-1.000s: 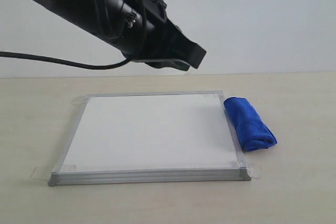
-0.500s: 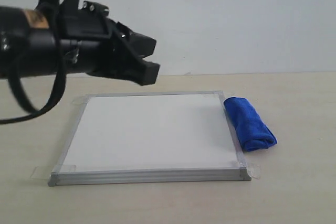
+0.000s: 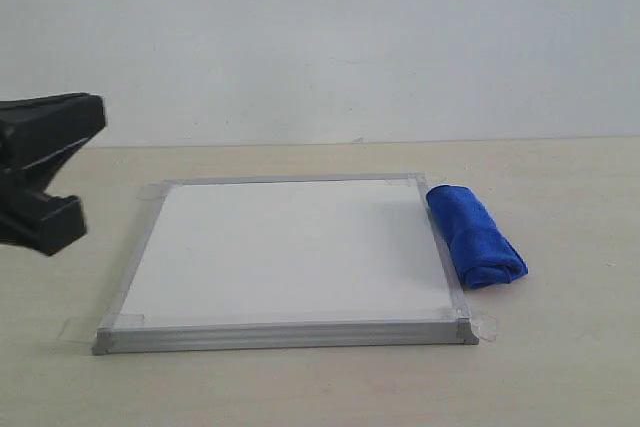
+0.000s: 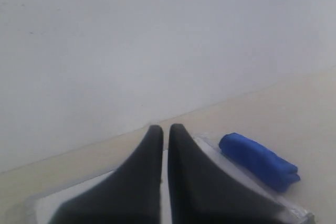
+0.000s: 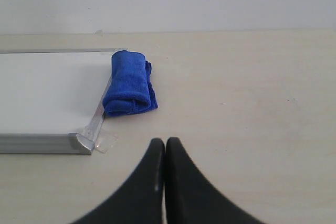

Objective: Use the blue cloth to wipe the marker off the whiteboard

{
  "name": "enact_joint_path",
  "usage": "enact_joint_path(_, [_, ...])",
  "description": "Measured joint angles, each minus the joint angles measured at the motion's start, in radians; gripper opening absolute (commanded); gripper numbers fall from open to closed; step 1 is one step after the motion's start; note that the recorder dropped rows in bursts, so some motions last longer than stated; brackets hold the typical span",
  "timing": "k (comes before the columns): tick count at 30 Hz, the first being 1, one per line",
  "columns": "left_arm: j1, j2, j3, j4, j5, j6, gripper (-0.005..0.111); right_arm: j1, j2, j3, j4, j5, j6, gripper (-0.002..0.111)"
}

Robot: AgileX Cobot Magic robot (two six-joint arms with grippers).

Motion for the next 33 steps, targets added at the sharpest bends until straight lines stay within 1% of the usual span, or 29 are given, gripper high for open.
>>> enact_joint_path(6, [0.104,-0.219,0.156,0.0,-0.004,-0.046,0.004,0.0,0.0,0.0,0.0,0.0,0.0,0.0])
enact_joint_path(9, [0.143,-0.343,0.241,0.0,-0.008,-0.057,0.004,0.0,0.0,0.0,0.0,0.0,0.0,0.0])
enact_joint_path(12, [0.159,-0.45,0.312,0.0,-0.008,-0.059,0.004,0.0,0.0,0.0,0.0,0.0,0.0,0.0])
enact_joint_path(16, [0.163,-0.586,0.41,0.0,-0.008,-0.061,0.004,0.0,0.0,0.0,0.0,0.0,0.0,0.0])
enact_joint_path(18, [0.165,-0.655,0.434,0.0,0.0,-0.063,0.004,0.0,0.0,0.0,0.0,0.0,0.0,0.0])
enact_joint_path(21, [0.18,-0.748,0.436,0.0,0.045,-0.06,0.004,0.0,0.0,0.0,0.0,0.0,0.0,0.0])
enact_joint_path(26, [0.259,-0.876,0.438,0.0,0.117,-0.058,0.004,0.0,0.0,0.0,0.0,0.0,0.0,0.0])
enact_joint_path(29, [0.288,-0.895,0.438,0.0,0.173,-0.046,0.004,0.0,0.0,0.0,0.0,0.0,0.0,0.0])
enact_joint_path(33, [0.292,-0.899,0.438,0.0,0.29,0.01,0.004,0.0,0.0,0.0,0.0,0.0,0.0,0.0])
